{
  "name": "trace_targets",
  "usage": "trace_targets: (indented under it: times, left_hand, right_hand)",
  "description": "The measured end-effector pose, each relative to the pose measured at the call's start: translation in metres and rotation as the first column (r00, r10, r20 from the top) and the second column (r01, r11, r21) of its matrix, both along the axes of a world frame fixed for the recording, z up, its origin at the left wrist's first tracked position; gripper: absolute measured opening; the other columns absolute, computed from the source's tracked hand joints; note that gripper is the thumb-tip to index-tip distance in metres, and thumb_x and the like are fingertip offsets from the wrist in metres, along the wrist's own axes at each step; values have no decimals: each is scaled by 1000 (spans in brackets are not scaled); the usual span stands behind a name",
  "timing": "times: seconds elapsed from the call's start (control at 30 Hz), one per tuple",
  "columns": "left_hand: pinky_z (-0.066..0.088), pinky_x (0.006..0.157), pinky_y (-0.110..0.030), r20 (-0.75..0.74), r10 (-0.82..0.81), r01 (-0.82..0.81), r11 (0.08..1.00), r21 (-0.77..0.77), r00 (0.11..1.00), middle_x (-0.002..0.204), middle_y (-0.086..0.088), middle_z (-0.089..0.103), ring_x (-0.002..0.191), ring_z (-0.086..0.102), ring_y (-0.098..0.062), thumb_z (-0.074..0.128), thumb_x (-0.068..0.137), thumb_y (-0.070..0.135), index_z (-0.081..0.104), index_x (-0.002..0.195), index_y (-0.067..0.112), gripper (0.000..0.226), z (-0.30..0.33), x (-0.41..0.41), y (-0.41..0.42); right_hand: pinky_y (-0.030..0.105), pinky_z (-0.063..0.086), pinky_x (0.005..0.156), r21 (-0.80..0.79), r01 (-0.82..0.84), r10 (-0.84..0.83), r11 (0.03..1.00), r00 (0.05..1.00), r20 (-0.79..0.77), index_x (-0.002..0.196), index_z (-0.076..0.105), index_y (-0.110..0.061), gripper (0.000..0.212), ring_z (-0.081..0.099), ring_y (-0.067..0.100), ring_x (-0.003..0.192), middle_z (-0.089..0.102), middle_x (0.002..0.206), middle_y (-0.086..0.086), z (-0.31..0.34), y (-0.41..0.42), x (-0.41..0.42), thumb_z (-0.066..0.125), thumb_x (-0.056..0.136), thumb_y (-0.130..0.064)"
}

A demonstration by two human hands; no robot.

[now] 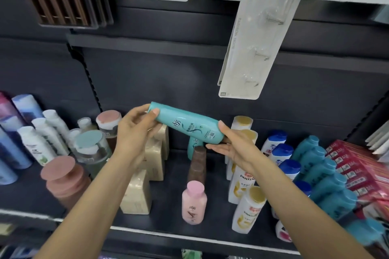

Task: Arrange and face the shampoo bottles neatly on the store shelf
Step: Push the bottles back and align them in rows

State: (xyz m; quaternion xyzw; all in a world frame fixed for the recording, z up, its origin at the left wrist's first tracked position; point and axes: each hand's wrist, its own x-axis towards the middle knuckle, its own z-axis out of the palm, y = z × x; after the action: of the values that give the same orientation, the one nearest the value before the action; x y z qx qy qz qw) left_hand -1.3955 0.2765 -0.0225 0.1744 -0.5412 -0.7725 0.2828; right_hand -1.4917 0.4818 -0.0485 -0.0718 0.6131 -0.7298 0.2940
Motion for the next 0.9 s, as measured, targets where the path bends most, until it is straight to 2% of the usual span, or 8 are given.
trace_targets:
  times: [0.2, 0.33, 0.47, 0.53, 0.63, 0.73, 0.83, 0.9]
  left_hand:
    - [55, 83, -22, 125, -123, 120, 992, 27, 984, 109, -16, 67, 98, 67, -20, 56, 93, 18, 59, 119, 3, 30, 2, 5, -5]
    - [57, 73, -21, 284, -154, 170, 985, -32, 946, 96, -13, 71, 82, 72, -19, 62, 86, 38, 65, 112, 13, 36, 3, 8, -8]
    - [58, 69, -19, 223, -84, 91, 996, -22, 971, 92, -8, 66, 68, 71, -16, 62, 89, 20, 62, 106, 7, 22, 0, 9, -7]
    - [58, 73, -22, 187, -137, 141, 990, -9, 973, 91, -6, 68, 74, 71, -21, 61, 88, 14, 59, 111, 5, 24, -2, 13, -7]
    - [57, 79, -25, 125, -219, 224, 974, -26, 968, 105, -12, 68, 87, 71, -22, 60, 86, 9, 55, 118, 7, 32, -5, 21, -10]
    - [55, 86, -28, 76, -256, 265, 951, -162, 964, 116, -11, 65, 99, 67, -19, 65, 79, 12, 59, 118, 11, 39, -7, 28, -17]
    - [51, 93, -36, 46, -269, 268, 899, -347, 962, 118, -6, 65, 109, 61, -24, 70, 77, 10, 64, 112, 19, 37, -5, 34, -24]
    - [49, 93, -37, 24, -273, 262, 887, -380, 962, 117, -7, 65, 109, 60, -24, 73, 76, 8, 63, 113, 19, 40, -4, 35, -25]
  right_hand:
    - [24, 57, 73, -56, 132, -139, 990, 981, -132, 100, 67, -6, 22, 69, 27, 97, 70, 103, 13, 7, -1, 8, 61, 89, -25]
    - [26, 57, 79, -83, 147, -161, 986, 970, -182, 110, 64, -1, 25, 66, 28, 102, 67, 109, 15, 10, 2, 7, 63, 87, -11]
    - [28, 56, 84, -146, 61, -82, 987, 987, -141, 117, 61, -6, 35, 66, 20, 102, 65, 112, 10, 12, 7, 6, 62, 84, 2]
    - [26, 56, 83, -201, 62, -81, 978, 993, -90, 120, 60, -9, 34, 65, 18, 106, 66, 114, 10, 14, 8, 6, 59, 87, -2]
    - [22, 55, 82, -255, 73, -83, 964, 996, -31, 121, 58, -5, 30, 65, 16, 106, 67, 117, 10, 13, 8, 7, 54, 92, -11]
    - [21, 55, 82, -198, -15, -1, 980, 997, -76, 120, 57, 1, 29, 66, 20, 106, 69, 113, 12, 12, 9, 9, 50, 94, -10]
    - [27, 56, 82, -199, -32, 18, 979, 997, -71, 124, 55, -7, 36, 64, 26, 108, 68, 115, 14, 12, 11, 7, 54, 89, 1]
    - [30, 57, 82, -229, -11, -1, 973, 999, -49, 125, 54, -10, 43, 65, 27, 107, 68, 113, 16, 13, 10, 7, 55, 86, 8]
